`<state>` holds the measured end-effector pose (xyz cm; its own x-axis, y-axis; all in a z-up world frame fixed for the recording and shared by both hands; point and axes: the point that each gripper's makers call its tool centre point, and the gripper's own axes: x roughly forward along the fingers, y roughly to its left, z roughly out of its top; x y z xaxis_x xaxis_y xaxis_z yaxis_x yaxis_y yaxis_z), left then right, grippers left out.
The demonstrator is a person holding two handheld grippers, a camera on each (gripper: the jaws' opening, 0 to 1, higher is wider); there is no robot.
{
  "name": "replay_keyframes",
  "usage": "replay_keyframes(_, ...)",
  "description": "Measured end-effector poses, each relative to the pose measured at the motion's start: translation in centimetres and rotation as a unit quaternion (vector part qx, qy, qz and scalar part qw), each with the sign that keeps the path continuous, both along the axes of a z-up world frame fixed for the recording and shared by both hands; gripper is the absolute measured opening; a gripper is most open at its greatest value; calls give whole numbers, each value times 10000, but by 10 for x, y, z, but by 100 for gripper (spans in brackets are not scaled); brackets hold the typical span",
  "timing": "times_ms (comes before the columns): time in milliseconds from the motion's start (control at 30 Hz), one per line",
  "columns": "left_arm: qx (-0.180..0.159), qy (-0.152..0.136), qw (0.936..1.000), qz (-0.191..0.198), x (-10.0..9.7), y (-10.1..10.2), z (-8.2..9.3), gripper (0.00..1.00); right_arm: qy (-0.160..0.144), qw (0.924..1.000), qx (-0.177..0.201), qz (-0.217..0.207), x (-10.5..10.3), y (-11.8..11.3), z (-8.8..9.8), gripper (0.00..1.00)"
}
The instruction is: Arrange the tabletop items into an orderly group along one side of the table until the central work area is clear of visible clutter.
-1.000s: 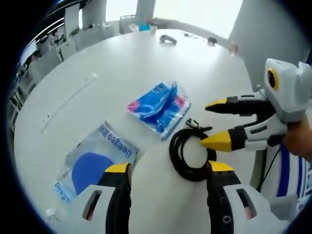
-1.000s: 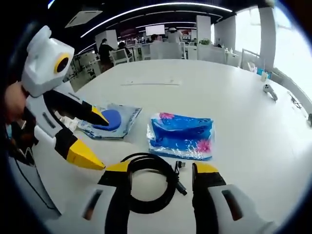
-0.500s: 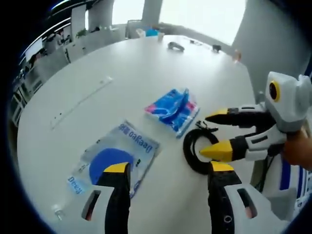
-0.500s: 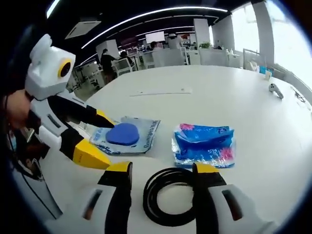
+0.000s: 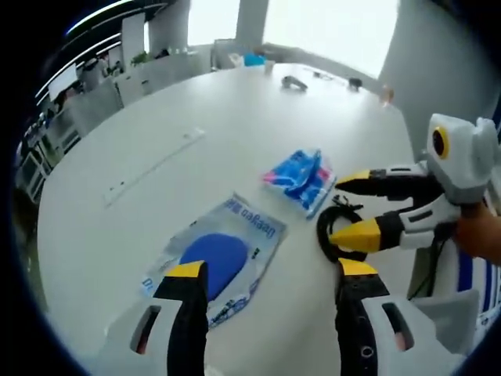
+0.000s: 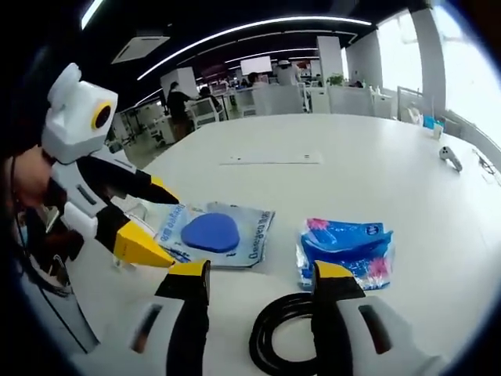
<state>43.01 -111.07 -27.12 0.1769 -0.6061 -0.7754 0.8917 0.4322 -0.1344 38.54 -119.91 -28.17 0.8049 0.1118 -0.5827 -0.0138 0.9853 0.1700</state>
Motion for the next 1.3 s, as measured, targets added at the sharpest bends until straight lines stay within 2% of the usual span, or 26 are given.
replay_keyframes(367,39,-149,9996,216,26,29,8,62,48,10000,-12,49,8,13,-2,50)
replay_keyframes(667,65,-189,9994,299,38,42,10,62,50,9999,87,32,18,23,-4,49)
replay_keyframes(1033,161,-193,9988,410,60,55,2,62,172,9995,248,-97,25,30,-20,46)
replay_keyframes(1300,296,-133,9985,437,73,62,-9,61,256,9986,391,-242,29,32,-32,45)
